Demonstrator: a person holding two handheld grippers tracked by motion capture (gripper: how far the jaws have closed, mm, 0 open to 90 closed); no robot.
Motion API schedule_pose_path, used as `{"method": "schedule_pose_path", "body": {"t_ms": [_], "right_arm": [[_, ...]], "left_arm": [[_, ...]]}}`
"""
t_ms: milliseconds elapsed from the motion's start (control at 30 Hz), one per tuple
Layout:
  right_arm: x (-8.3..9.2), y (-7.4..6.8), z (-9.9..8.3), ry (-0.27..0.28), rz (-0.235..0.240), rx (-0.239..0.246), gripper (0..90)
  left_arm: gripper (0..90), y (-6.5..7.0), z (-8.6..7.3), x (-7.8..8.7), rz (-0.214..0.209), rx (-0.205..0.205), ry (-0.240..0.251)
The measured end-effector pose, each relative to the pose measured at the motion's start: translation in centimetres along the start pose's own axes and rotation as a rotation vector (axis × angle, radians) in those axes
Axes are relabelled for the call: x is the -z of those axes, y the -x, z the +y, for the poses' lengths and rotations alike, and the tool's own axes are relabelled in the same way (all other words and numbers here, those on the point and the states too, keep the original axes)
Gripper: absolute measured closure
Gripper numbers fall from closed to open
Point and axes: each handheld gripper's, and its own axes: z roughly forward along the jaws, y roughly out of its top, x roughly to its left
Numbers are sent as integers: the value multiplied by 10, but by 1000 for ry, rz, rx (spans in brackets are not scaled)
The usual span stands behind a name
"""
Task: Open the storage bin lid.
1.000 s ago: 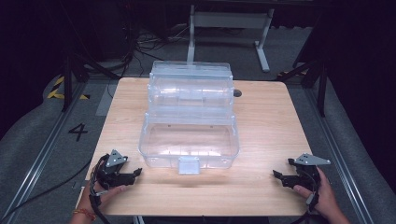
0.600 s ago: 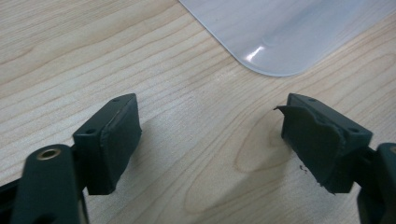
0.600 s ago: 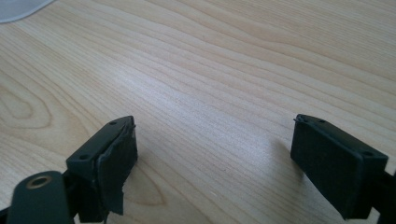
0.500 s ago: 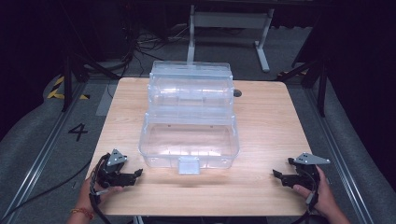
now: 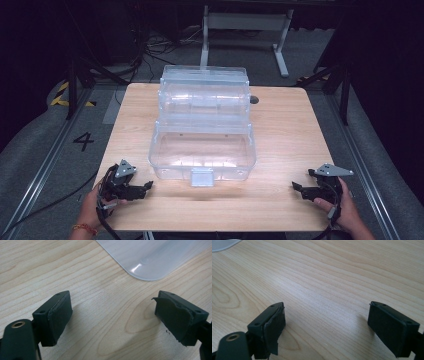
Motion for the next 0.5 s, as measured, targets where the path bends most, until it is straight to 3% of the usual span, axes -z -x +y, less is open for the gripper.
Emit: {"method": "schedule_pose_path", "body": {"t_ms": [500], "right_arm": [[0,0,0,0,3,3,147]], "left_arm": [[141,-1,0,1,0,-2,-11]]}}
